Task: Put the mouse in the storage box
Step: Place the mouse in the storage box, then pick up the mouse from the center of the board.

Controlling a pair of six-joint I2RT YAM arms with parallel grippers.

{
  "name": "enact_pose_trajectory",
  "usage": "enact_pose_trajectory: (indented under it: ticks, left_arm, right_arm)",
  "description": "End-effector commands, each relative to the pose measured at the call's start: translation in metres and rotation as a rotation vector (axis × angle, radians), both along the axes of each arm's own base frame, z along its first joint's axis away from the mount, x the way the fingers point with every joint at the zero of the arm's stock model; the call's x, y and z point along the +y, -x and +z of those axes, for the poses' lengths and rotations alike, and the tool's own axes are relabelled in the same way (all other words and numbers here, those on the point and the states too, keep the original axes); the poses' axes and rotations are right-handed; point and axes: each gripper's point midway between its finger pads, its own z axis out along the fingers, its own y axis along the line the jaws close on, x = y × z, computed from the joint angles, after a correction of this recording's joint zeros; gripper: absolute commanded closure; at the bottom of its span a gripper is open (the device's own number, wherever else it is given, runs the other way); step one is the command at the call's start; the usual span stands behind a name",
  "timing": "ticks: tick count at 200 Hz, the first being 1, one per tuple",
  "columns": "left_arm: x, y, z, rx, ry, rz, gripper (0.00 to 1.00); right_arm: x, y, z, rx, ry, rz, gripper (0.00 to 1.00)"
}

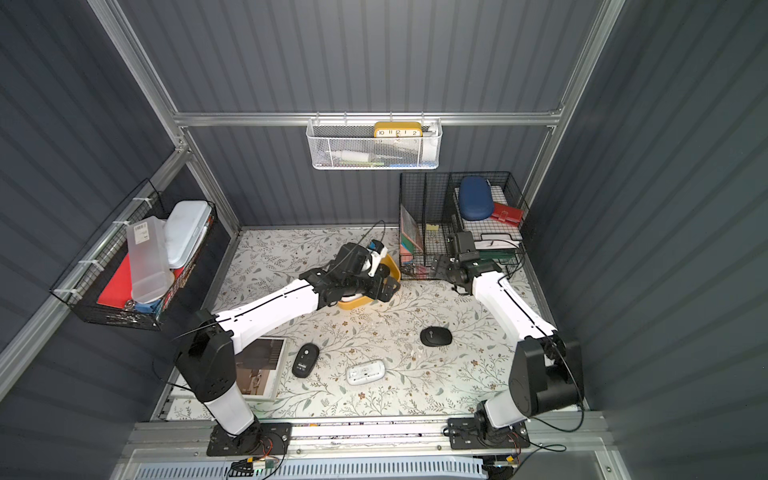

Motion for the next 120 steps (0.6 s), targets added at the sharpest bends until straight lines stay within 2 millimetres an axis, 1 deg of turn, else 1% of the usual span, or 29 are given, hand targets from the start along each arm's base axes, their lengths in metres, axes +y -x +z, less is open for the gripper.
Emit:
enact_pose_trajectory:
  ticks: [1,33,56,73,89,120]
  left_arm:
    - [-0.036,0.028,-0.003,-0.052,-0.038,-0.213,0.01]
    - [-0.069,0.049,-0.049,-0.048,-0.150,-0.334,0.01]
    - [-0.085,0.052,-0.077,-0.044,-0.208,-0.378,0.01]
    - [-0.094,0.052,-0.091,-0.046,-0.234,-0.406,0.01]
    - [-0.103,0.058,-0.100,-0.042,-0.232,-0.446,0.01]
    - [-0.110,0.064,-0.122,-0.028,-0.273,-0.480,0.01]
  right_arm:
    - [-0.017,-0.002,0.017,-0.065,-0.053,-0.119,0.14]
    - [-0.043,0.010,0.020,-0.081,-0.067,-0.209,0.14]
    - [-0.057,0.018,0.027,-0.107,-0.069,-0.253,0.14]
    - [-0.065,0.024,0.030,-0.118,-0.077,-0.277,0.14]
    - [-0.071,0.028,0.032,-0.127,-0.088,-0.296,0.14]
    - [-0.076,0.033,0.032,-0.138,-0.122,-0.308,0.14]
